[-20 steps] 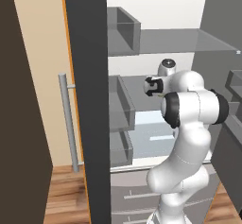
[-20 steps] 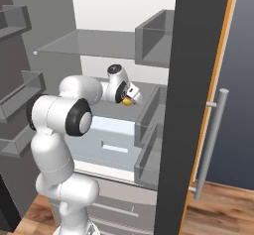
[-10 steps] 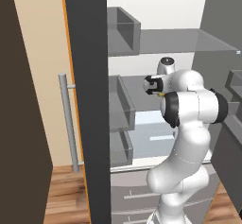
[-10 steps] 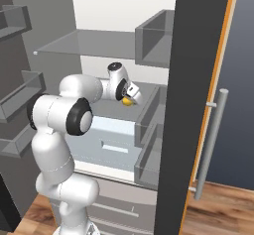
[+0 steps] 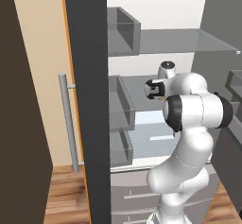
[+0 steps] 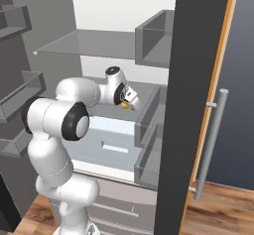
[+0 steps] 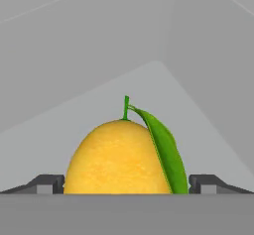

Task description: Place one lemon and one steak in each tupperware on the nearby counter, to pack two identical lunches.

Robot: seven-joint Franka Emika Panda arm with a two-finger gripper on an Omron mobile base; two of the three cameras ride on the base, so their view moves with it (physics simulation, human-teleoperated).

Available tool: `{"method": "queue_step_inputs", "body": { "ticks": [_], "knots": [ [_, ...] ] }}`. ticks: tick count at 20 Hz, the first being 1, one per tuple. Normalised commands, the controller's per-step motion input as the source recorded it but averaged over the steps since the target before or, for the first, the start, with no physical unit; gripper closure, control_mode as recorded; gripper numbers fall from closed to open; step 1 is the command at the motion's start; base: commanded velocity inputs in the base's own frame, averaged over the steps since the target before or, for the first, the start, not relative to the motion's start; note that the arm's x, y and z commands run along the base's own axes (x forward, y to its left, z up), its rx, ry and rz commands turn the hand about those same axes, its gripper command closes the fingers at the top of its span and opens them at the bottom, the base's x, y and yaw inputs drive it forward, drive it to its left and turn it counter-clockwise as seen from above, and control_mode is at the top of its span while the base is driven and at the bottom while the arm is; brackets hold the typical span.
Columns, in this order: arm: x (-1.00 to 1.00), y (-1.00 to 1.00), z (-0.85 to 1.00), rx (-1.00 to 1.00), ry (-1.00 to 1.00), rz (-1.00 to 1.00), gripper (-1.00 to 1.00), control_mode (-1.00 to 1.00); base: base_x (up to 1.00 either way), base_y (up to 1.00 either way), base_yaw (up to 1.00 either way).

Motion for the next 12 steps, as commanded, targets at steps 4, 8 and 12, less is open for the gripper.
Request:
{"method": "queue_step_inputs", "body": {
  "ticks": [4,8,12],
  "knots": [
    [-0.01,0.02,-0.36,0.0,0.0,-0.01,-1.0,-1.0,0.0,0.0,0.0],
    [0.09,0.0,-0.36,0.0,0.0,0.0,1.0,-1.0,0.0,0.0,0.0],
    [0.16,0.01,-0.43,0.0,0.0,0.0,1.0,-1.0,0.0,0.0,0.0]
  ]
}}
